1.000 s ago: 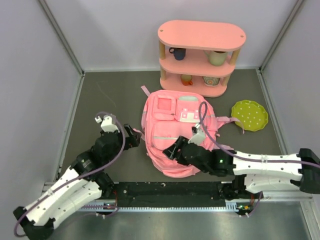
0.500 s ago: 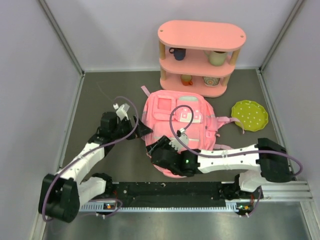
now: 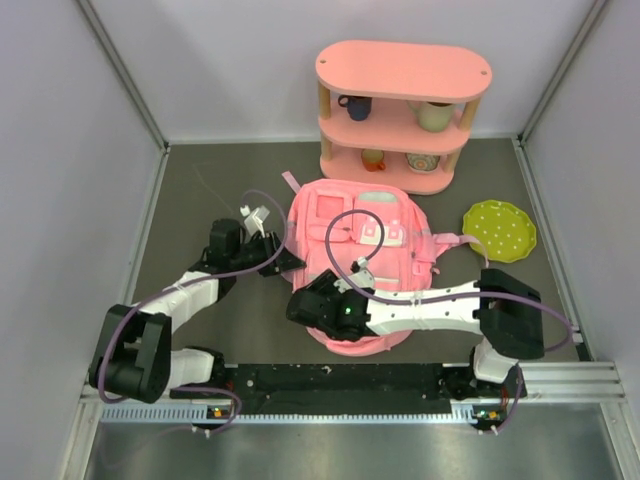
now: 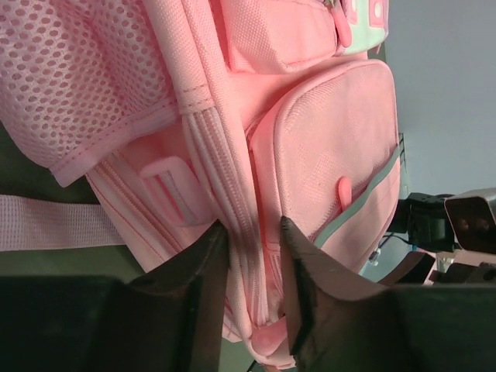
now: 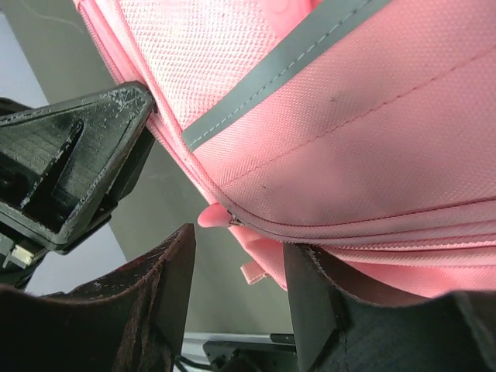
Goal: Pack the student bag
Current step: Zip the student bag at the center of the board.
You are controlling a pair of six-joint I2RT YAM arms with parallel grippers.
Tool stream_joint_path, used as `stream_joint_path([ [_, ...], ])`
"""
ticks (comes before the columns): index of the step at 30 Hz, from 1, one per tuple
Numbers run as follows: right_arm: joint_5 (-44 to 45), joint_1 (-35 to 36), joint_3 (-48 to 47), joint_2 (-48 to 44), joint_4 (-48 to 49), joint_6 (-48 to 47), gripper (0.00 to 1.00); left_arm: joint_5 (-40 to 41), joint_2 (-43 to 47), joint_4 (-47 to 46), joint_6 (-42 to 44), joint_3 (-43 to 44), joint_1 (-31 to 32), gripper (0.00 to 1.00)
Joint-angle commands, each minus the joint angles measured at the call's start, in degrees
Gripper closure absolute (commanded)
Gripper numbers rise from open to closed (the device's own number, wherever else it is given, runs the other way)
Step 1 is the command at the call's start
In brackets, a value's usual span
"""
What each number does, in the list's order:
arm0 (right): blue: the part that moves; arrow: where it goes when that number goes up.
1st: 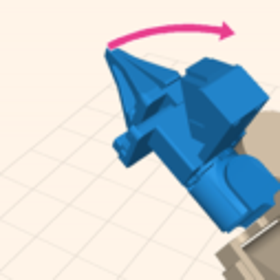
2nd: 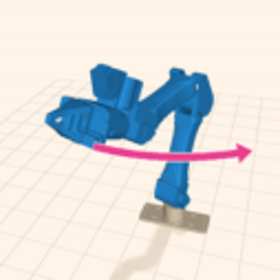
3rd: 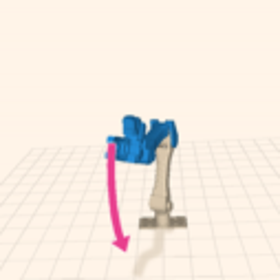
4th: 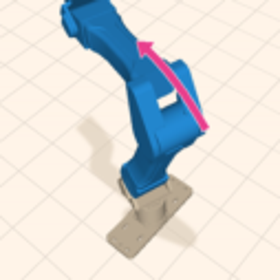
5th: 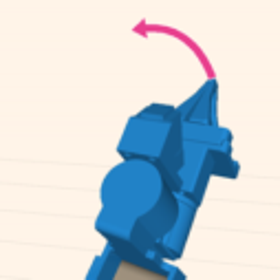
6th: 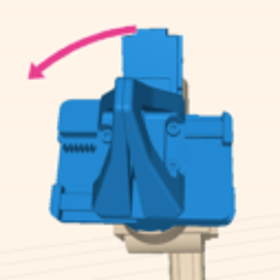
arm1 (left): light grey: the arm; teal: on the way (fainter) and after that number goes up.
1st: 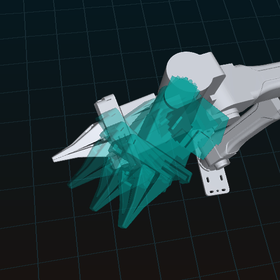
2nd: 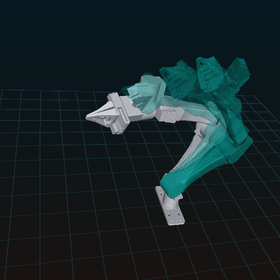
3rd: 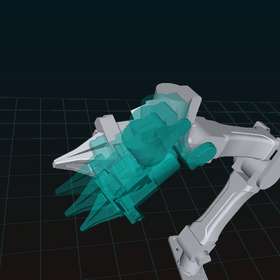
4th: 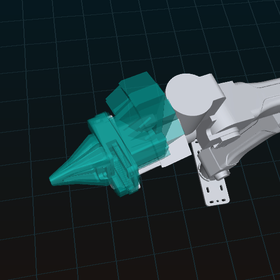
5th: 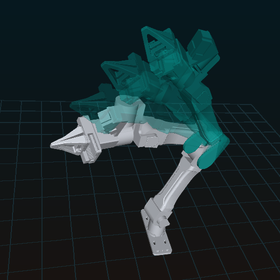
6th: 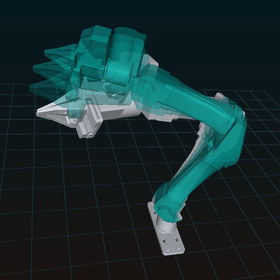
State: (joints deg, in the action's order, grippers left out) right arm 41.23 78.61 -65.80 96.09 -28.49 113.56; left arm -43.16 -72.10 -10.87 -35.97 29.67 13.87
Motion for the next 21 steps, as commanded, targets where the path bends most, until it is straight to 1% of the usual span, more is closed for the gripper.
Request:
stream_joint_path([
  [1, 1.0, -2.0, -2.9, 1.6, -4.5, 9.1, 0.52, -4.5, -0.6, -7.5, -0.2, 0.5, 0.0, 0.69],
  [2, 1.1, -2.5, -3.1, 1.7, -4.6, 9.4, 0.52, -4.7, -0.4, -7.3, 0.0, 0.4, 0.0, 0.72],
  [3, 1.4, -2.8, -3.2, 2.1, -4.6, 9.7, 0.52, -4.9, -0.2, -7.1, 0.1, 0.2, 0.0, 0.78],
  [7, -0.6, -4.3, -3.9, 2.4, -4.6, 10.1, 0.53, -5.2, 0.6, -5.7, 1.7, -0.2, 0.0, 0.88],
  [9, -1.3, -4.7, -3.7, 2.6, -4.5, 10.6, 0.63, -5.4, 0.8, -5.2, 2.3, 0.0, 0.0, 0.95],
  [11, -3.4, -5.0, -3.2, 3.0, -4.2, 11.7, 0.7, -6.3, 0.6, -5.8, 2.3, 0.0, 0.1, 0.99],
  [12, -3.8, -5.4, -3.1, 3.1, -3.9, 11.5, 0.7, -7.2, 0.5, -6.3, 2.5, -0.1, 0.1, 1.0],
  [13, -4.1, -5.5, -3.2, 3.5, -3.4, 10.8, 0.76, -7.4, 0.5, -6.4, 2.6, -0.1, 0.1, 1.0],
  [14, -4.4, -5.7, -3.5, 3.7, -2.9, 9.5, 0.77, -7.6, 0.5, -6.5, 2.7, -0.3, 0.1, 1.0],
  [15, -4.7, -6.1, -4.1, 3.8, -2.7, 8.9, 0.76, -7.7, 0.6, -6.7, 2.7, -0.4, 0.1, 1.0],
  [16, -4.8, -6.1, -4.4, 4.2, -2.4, 8.1, 0.68, -8.2, 0.8, -6.9, 2.7, -0.5, 0.1, 1.0],
  [19, -4.1, -6.2, -5.0, 4.1, -2.1, 6.3, 0.55, -8.3, 1.5, -6.7, 3.2, -0.3, 0.2, 1.0],
  [21, -3.0, -6.2, -5.0, 3.5, -2.1, 5.8, 0.55, -8.0, 1.9, -5.8, 4.1, -0.1, 0.1, 1.0],
])
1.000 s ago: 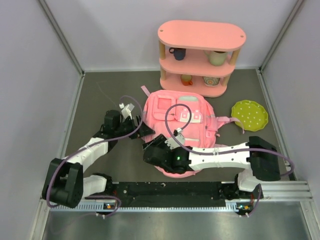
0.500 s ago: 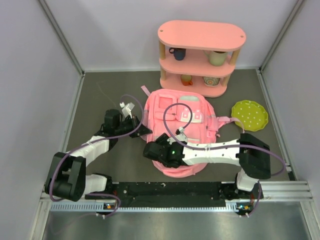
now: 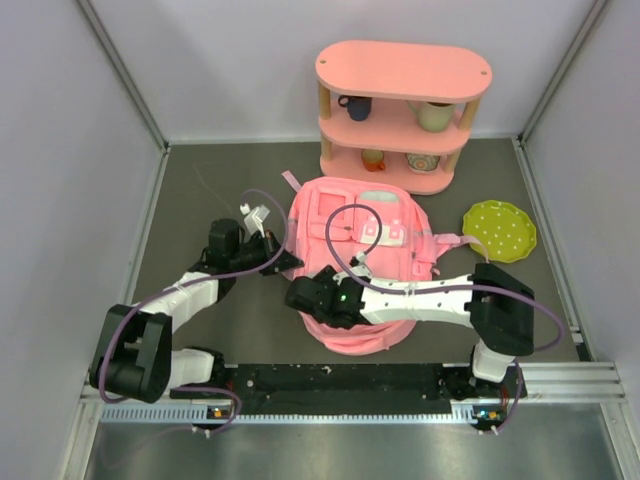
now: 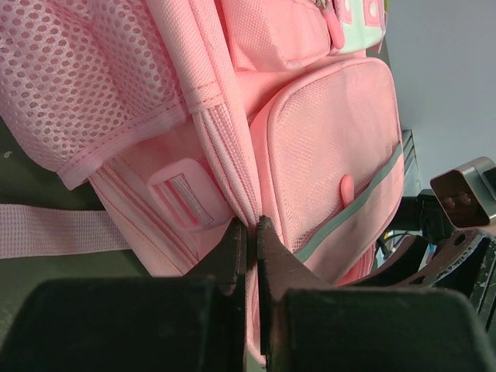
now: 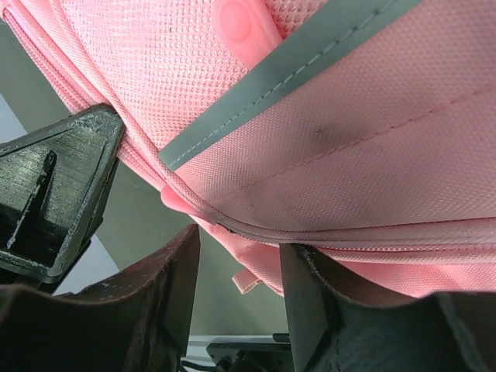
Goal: Pack the student bag
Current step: Zip the student bag at the center of the board.
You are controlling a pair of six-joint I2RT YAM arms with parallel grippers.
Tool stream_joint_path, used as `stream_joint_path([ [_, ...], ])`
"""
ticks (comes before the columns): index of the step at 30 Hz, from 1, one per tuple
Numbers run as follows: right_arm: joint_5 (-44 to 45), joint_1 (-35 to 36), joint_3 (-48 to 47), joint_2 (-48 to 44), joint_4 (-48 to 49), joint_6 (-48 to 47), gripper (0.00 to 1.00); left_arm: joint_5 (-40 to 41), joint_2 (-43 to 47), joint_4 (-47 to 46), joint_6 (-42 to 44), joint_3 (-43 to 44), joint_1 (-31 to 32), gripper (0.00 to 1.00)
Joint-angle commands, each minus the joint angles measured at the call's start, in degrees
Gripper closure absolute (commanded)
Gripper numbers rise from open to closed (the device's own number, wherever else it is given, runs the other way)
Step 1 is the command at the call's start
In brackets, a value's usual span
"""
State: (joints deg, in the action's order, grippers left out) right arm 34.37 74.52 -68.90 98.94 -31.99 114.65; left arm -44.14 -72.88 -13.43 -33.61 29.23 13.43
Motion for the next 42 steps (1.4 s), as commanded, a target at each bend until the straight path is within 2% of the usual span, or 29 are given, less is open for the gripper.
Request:
stream_joint_path([
  [1, 4.4, -1.9, -1.8, 0.1, 1.4, 4.5, 0.56, -6.5, 2.9, -2.7, 1.9, 0.6, 0.5, 1.0],
  [4, 7.9, -1.5, -1.0, -2.9, 1.6, 3.0, 0.55, -5.7, 3.2, -2.4, 2.1, 0.1, 0.5, 1.0],
  [12, 7.5, -1.1, 1.9, -7.2, 2.3, 10.0, 0.54, -4.5, 5.4, -5.6, 0.4, -1.7, 0.6, 1.0],
  [19, 11.7, 0.1, 3.8, -11.8, 2.8, 11.5, 0.51, -3.0, 9.8, -8.2, -1.2, -4.9, 1.4, 1.0],
  [25, 8.4, -1.7, 8.0, -10.8, 3.2, 17.0, 0.51, 3.0, 15.0, -6.7, -0.2, -6.7, 8.5, 1.0],
  [28, 8.8, -1.9, 9.1, -11.4, 3.2, 17.5, 0.51, 0.6, 16.1, -9.6, 0.3, -9.0, 9.6, 1.0],
  [32, 11.5, -2.4, 11.2, -14.3, -0.8, 19.3, 0.52, 1.2, 20.3, -9.8, 1.0, -11.5, 11.0, 1.0],
  [36, 14.3, -2.5, 14.7, -19.2, -11.2, 22.1, 0.52, 2.1, 23.1, -8.5, 0.9, -13.9, 11.1, 1.0],
  [39, 14.1, -2.7, 19.9, -22.7, -12.2, 21.3, 0.53, 2.7, 23.6, -8.5, 0.6, -14.6, 11.3, 1.0],
  [42, 11.9, -2.3, 19.3, -23.8, -12.1, 16.9, 0.52, 3.6, 22.7, -9.2, -0.5, -14.4, 11.5, 1.0],
])
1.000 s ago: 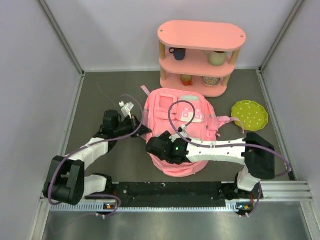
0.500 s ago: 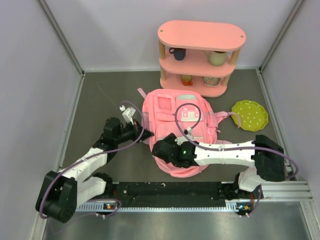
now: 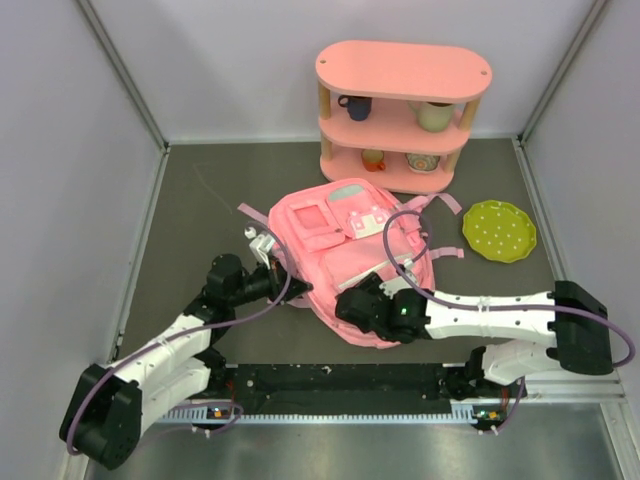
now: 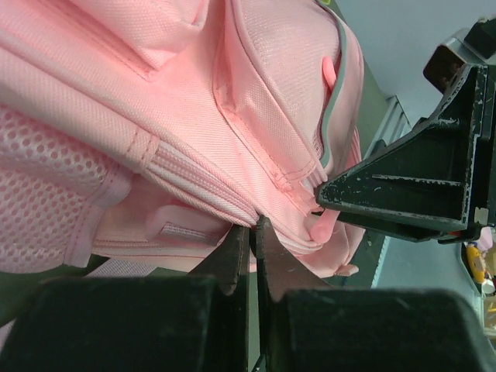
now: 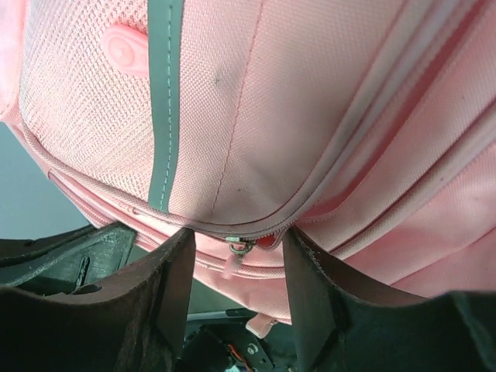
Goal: Pack the student bag
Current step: Zip the student bag at the center of the board.
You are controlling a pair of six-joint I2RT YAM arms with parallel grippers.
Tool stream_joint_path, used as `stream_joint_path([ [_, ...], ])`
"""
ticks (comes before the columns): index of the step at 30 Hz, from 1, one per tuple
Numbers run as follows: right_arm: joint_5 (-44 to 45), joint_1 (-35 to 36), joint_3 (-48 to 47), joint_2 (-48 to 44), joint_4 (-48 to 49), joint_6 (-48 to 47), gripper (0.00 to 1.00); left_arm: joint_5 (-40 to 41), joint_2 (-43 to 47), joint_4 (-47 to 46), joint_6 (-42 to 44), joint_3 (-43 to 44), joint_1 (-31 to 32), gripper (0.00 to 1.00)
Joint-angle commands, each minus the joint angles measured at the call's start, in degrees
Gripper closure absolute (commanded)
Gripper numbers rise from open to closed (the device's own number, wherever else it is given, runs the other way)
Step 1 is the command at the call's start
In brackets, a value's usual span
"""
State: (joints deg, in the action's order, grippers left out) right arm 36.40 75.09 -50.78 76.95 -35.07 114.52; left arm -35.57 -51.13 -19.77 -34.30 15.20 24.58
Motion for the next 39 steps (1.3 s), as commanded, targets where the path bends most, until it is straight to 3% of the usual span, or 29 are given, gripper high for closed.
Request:
stream_joint_path([
  [1, 10.4, -1.5, 0.4, -1.7, -9.1, 15.9, 0.52, -4.8, 0.4, -3.5, -0.3, -0.3, 1.0, 1.0],
  [6, 13.3, 0.5, -3.6, 2.0, -9.1, 17.9, 0.52, -1.8, -0.3, -5.4, -1.6, 0.8, 5.1, 1.0],
  [11, 13.2, 0.4, -4.1, 4.1, -9.1, 16.4, 0.92, 0.1, 0.6, -4.5, -2.0, 1.0, 6.8, 1.0],
  [13, 12.5, 0.6, -3.4, 3.8, -9.1, 15.5, 1.0, 1.5, 0.9, -3.8, -2.0, 0.9, 6.9, 1.0],
  [16, 12.8, 1.3, -2.0, 2.7, -9.1, 12.9, 1.0, 3.0, 0.4, -2.4, -2.1, 1.8, 6.8, 1.0],
  [23, 15.1, 2.0, 2.9, -3.9, -8.9, -6.5, 1.0, 11.7, -2.0, 7.5, -0.4, 5.5, 6.5, 1.0],
  [26, 13.2, 2.0, 6.3, -7.1, -6.2, -13.6, 1.0, 10.6, -2.1, 7.6, 0.5, 6.3, 6.3, 1.0],
  [30, 9.3, 2.0, 11.1, -10.7, 1.9, -14.9, 0.79, 6.0, -3.4, 5.0, -0.3, 7.5, 6.3, 1.0],
  [34, 7.7, 2.0, 11.2, -8.6, 9.3, -15.4, 0.74, 4.1, -3.8, 2.5, -1.4, 6.8, 6.4, 1.0],
  [39, 5.6, 2.1, 5.4, -3.5, 9.6, -18.2, 0.71, 3.8, -3.3, 2.8, -1.4, 6.5, 6.4, 1.0],
])
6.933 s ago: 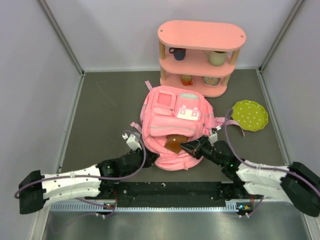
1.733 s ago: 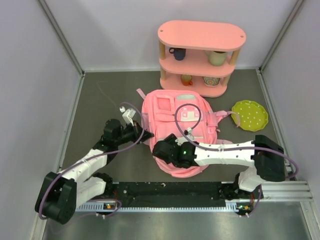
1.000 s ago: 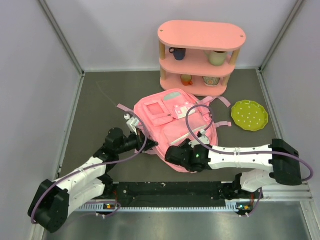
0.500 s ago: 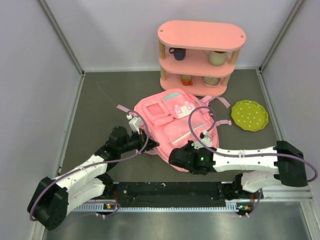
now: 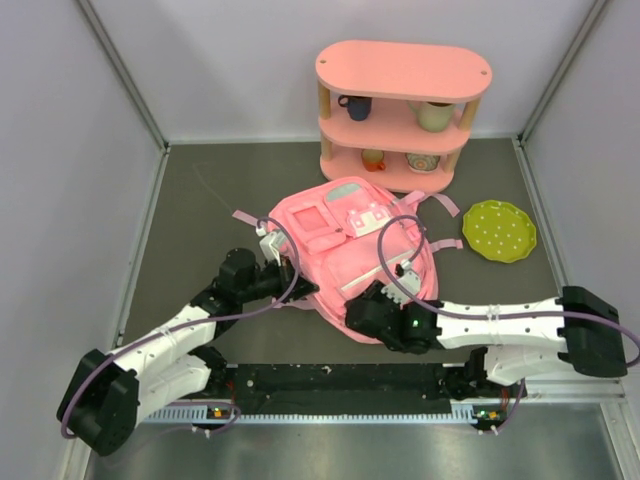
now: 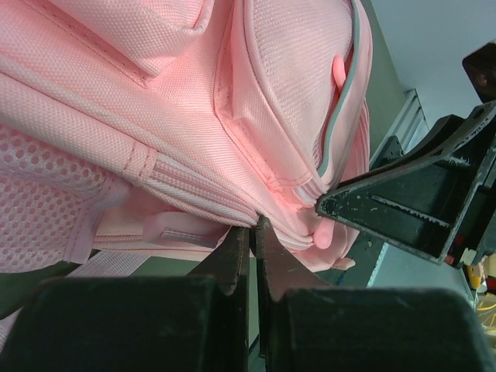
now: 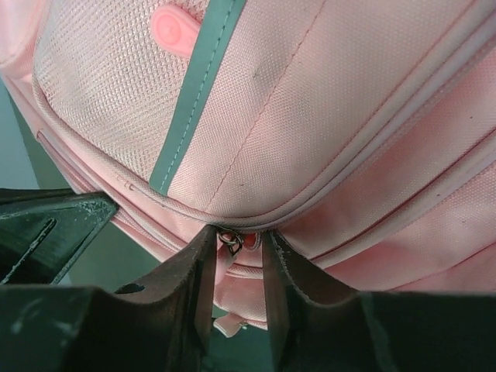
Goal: Pack the student bag
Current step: Zip the student bag at the center of the board.
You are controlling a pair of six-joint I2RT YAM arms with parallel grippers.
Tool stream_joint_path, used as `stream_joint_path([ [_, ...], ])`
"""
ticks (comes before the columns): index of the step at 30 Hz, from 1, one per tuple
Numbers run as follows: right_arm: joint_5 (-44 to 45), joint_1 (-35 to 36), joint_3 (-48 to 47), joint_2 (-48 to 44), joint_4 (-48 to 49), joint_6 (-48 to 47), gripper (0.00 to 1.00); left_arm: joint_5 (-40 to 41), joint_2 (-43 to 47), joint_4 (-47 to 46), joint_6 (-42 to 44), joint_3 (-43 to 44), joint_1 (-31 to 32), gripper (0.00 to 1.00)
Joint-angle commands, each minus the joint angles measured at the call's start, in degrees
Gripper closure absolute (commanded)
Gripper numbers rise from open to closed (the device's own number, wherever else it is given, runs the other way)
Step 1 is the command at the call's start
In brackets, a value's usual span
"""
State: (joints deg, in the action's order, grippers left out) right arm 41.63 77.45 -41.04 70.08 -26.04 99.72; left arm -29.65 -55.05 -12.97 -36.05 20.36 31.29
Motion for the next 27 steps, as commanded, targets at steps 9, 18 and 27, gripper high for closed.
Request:
stream_joint_path([
  [9, -0.2, 1.8, -6.2, 7.4, 0.4, 7.4, 0.62, -1.8, 1.1, -4.0, 0.1, 1.1, -0.2, 1.0],
  [18, -1.8, 3.6, -9.4, 9.5, 0.4, 7.6, 0.82, -1.4, 1.4, -3.5, 0.5, 1.1, -0.2, 1.0],
  [27, -3.7, 4.6, -9.1, 8.6, 0.4, 7.5, 0.74, -1.0, 1.2, -3.6, 0.3, 1.1, -0.2, 1.0],
])
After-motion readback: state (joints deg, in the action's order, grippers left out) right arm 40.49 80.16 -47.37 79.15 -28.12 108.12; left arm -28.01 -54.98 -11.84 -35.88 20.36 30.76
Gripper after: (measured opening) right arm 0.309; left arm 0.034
